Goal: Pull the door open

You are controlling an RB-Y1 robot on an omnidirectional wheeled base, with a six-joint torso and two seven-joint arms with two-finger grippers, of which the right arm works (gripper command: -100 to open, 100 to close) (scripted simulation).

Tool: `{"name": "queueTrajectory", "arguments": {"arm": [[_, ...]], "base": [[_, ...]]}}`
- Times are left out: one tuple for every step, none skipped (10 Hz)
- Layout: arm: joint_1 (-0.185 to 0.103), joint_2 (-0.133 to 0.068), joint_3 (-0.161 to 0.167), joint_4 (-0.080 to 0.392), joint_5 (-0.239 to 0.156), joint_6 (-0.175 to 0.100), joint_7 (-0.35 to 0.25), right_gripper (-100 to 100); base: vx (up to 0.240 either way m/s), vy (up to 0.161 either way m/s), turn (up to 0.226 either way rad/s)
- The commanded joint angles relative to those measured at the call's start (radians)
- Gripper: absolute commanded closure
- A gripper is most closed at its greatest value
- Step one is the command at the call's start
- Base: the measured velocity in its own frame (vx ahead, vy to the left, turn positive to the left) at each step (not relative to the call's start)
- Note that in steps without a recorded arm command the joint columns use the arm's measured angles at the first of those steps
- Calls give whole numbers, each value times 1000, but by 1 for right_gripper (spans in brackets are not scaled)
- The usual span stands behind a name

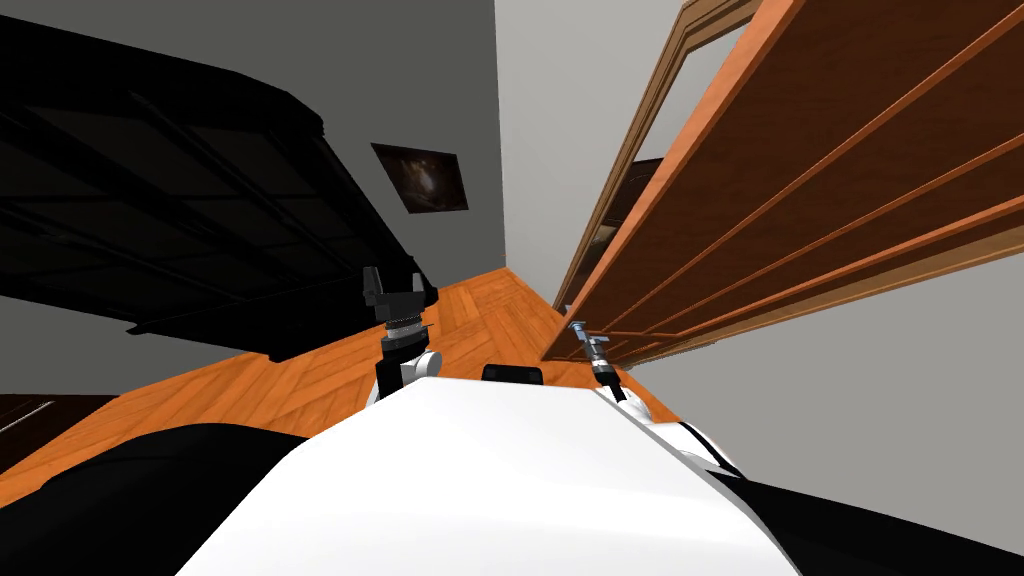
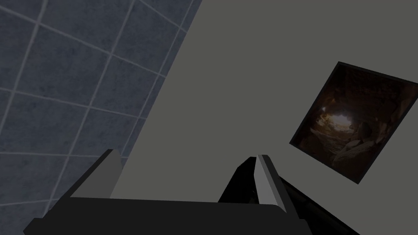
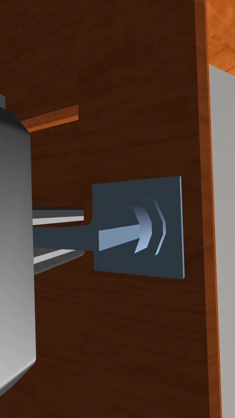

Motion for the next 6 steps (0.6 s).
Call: {"name": "queueTrajectory", "arguments": {"arm": [[25,-12,11,-9,3,-28,-12,100],[25,-12,11,-9,3,-28,-12,100],[25,-12,11,-9,3,-28,-12,100],[43,-25,24,-5,7,-60,-26,100],[48,-30,28,-3,9,-70,-31,100],[59,-37,35,-1,11,-89,-39,100]], "base": [[-163,-41,148],[-123,-46,43],[-54,-28,-11],[-136,-35,143],[-149,-76,146],[-170,-74,129]]}}
